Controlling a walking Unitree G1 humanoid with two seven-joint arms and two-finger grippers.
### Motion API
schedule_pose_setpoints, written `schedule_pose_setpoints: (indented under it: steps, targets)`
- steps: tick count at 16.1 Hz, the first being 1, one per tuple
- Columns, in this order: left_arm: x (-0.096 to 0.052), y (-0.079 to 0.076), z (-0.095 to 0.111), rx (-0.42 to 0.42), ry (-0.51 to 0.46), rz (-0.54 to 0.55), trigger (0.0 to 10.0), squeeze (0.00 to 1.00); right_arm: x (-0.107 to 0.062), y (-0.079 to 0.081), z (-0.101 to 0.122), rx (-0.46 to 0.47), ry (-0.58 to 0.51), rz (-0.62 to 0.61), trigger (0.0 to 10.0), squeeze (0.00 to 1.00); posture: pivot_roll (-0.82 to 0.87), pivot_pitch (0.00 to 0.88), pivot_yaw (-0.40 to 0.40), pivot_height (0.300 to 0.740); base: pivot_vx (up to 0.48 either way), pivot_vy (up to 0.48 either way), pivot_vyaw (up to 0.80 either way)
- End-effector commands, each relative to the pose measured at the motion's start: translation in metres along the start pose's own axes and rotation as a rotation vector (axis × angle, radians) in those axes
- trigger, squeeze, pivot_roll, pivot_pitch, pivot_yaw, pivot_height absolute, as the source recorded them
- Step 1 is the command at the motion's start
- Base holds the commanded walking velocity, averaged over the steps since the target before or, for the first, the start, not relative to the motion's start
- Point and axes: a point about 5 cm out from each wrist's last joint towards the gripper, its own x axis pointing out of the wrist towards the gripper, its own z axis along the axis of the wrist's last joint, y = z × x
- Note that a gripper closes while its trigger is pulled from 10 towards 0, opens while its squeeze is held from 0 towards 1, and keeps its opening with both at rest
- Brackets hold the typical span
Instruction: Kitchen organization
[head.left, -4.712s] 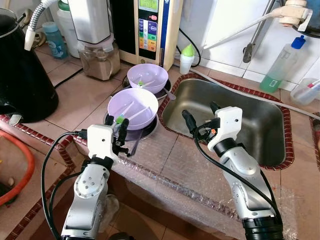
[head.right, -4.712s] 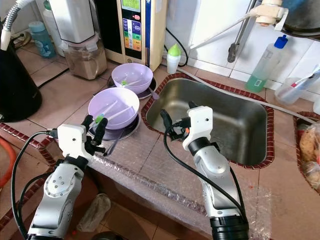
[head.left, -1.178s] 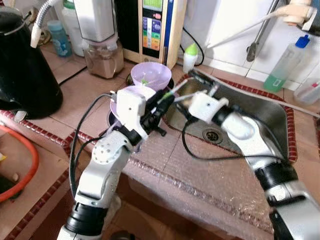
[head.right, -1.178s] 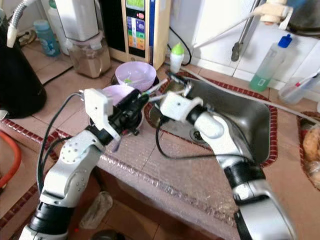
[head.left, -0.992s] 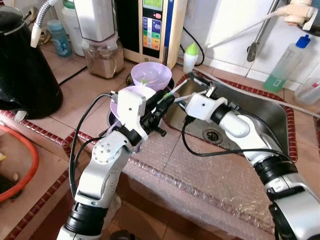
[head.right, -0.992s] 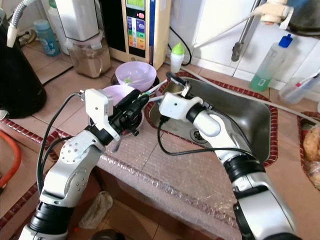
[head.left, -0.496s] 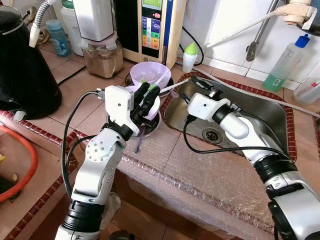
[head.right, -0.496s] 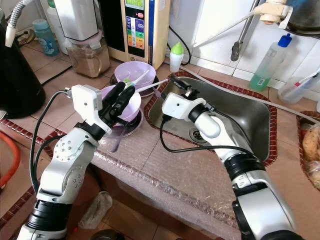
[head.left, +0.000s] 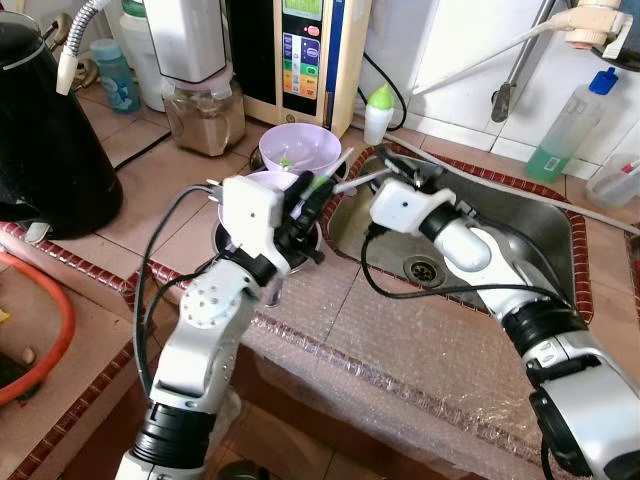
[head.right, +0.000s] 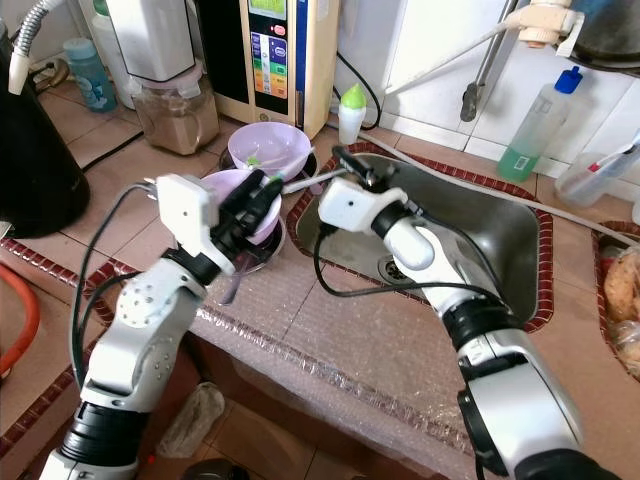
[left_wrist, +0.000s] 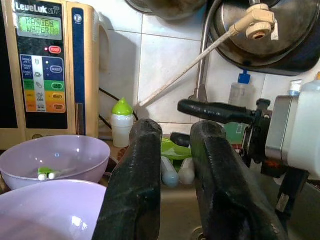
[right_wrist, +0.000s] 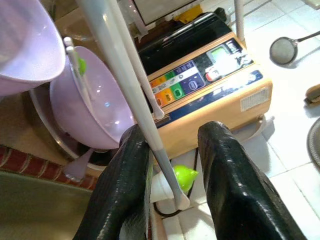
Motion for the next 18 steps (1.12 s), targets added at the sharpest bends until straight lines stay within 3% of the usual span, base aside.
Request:
schedule_pose_setpoints:
  steps: [1, 2, 3, 4, 5, 13, 17, 18]
  targets:
    - [-0.0009, -0.0022, -0.0035, -0.004, 0.022, -0.008, 1.8, 0.0, 0.0017, -0.0019, 0.0006, -0.021, -0.008, 0.003, 10.0, 0.0, 0.04, 0.019, -0.039, 0.74, 0.0, 0.0, 0.0]
    - [-0.0008, -0.0024, -0.0035, -0.004, 0.022, -0.009, 1.8, 0.0, 0.0011, 0.0001, 0.0009, -0.02, -0.015, 0.01, 10.0, 0.0, 0.04, 0.02, -0.039, 0.74, 0.0, 0.0, 0.0]
    - [-0.0006, -0.0022, -0.0036, -0.005, 0.023, -0.009, 1.7, 0.0, 0.0, 0.0022, 0.0, -0.027, -0.015, 0.018, 10.0, 0.82, 0.04, 0.021, -0.038, 0.74, 0.0, 0.0, 0.0]
    - [-0.0003, -0.002, -0.0035, -0.005, 0.023, -0.009, 1.7, 0.0, -0.0013, 0.0033, -0.0021, -0.029, -0.007, 0.023, 4.7, 0.46, 0.04, 0.022, -0.038, 0.74, 0.0, 0.0, 0.0]
    - [-0.0002, -0.0019, -0.0033, -0.004, 0.022, -0.009, 1.8, 0.0, -0.0028, 0.0045, -0.0041, -0.027, 0.0, 0.034, 0.0, 0.0, 0.04, 0.023, -0.037, 0.74, 0.0, 0.0, 0.0]
    - [-0.0011, -0.0034, -0.0047, -0.01, 0.026, -0.01, 1.6, 0.0, -0.0041, 0.0034, -0.0071, -0.035, 0.008, 0.024, 0.0, 0.0, 0.04, 0.024, -0.04, 0.74, 0.0, 0.0, 0.0]
    - [-0.0014, -0.0028, -0.0056, -0.007, 0.027, -0.003, 2.2, 0.0, -0.0042, 0.0015, -0.0075, -0.038, 0.006, 0.014, 0.0, 0.0, 0.04, 0.025, -0.042, 0.74, 0.0, 0.0, 0.0]
    - [-0.0016, -0.0031, -0.0062, -0.006, 0.031, -0.005, 4.6, 0.0, -0.0045, 0.0013, -0.0078, -0.039, 0.005, 0.013, 0.0, 0.0, 0.04, 0.024, -0.042, 0.74, 0.0, 0.0, 0.0]
